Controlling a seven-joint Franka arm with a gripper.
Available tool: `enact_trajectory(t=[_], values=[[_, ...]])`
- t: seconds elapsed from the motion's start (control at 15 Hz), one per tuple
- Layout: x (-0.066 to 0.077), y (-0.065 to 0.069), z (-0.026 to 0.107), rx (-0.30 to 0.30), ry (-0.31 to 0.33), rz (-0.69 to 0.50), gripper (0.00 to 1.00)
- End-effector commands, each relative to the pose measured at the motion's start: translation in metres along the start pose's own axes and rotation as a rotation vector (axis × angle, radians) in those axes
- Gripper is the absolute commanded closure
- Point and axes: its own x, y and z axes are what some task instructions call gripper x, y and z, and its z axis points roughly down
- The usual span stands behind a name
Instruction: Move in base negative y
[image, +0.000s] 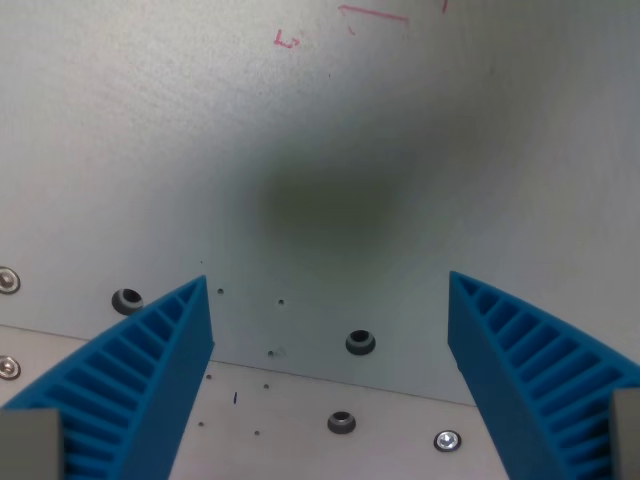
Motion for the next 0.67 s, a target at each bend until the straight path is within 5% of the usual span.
enact_trajectory(t=[0.07,0.67], values=[[-0.002,0.005,-0.002,-0.001,0.005,0.0,0.0],[-0.023,0.05,-0.001,-0.001,0.005,0.0,0.0]])
